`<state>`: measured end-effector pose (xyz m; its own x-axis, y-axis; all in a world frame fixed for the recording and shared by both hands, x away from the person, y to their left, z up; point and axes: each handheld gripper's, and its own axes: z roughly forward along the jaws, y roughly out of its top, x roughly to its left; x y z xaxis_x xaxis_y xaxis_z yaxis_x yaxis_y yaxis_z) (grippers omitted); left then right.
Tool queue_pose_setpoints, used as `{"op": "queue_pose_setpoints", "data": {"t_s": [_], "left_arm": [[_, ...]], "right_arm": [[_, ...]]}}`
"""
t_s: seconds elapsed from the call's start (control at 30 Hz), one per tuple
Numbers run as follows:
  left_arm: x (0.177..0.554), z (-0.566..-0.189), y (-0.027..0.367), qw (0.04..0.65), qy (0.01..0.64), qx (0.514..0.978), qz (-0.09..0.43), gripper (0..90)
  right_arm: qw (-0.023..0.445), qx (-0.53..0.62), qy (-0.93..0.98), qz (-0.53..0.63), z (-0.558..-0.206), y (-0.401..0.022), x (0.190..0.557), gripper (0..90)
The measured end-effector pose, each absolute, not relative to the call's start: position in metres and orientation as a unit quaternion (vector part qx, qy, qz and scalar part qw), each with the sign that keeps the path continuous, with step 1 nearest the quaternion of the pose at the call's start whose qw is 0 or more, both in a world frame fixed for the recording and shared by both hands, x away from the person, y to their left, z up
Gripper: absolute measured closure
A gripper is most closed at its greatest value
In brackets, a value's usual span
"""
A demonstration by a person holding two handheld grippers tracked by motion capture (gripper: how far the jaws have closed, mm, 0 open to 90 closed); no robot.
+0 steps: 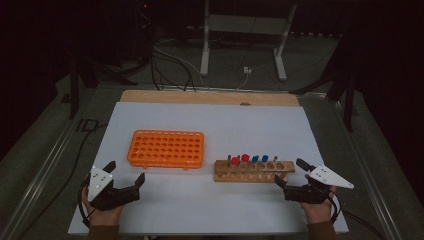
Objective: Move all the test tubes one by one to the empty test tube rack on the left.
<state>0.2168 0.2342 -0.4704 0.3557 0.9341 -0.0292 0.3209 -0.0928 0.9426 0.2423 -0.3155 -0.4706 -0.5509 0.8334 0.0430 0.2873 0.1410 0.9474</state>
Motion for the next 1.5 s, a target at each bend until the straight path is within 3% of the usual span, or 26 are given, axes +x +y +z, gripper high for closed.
{"op": "queue_pose_setpoints", "data": {"t_s": [0.53, 0.7, 0.93, 1.1, 1.2, 1.5], "left_arm": [[0.219, -0.472, 0.227, 0.474, 0.465, 0.679, 0.314, 0.5], [0.220, -0.473, 0.224, 0.471, 0.463, 0.683, 0.311, 0.5], [0.221, -0.474, 0.225, 0.469, 0.467, 0.683, 0.309, 0.6], [0.222, -0.475, 0.225, 0.466, 0.467, 0.685, 0.308, 0.5], [0.222, -0.476, 0.224, 0.465, 0.466, 0.688, 0.306, 0.5], [0.224, -0.478, 0.220, 0.459, 0.463, 0.696, 0.302, 0.6]], "right_arm": [[0.268, 0.400, 0.695, 0.534, -0.452, -0.329, 0.244, 0.1], [0.247, 0.413, 0.705, 0.522, -0.451, -0.330, 0.251, 0.5], [0.228, 0.419, 0.724, 0.499, -0.455, -0.326, 0.262, 19.6], [0.233, 0.414, 0.736, 0.483, -0.462, -0.322, 0.265, 45.0], [0.237, 0.406, 0.743, 0.476, -0.464, -0.321, 0.266, 55.8], [0.248, 0.391, 0.757, 0.461, -0.467, -0.314, 0.269, 69.5]]}}
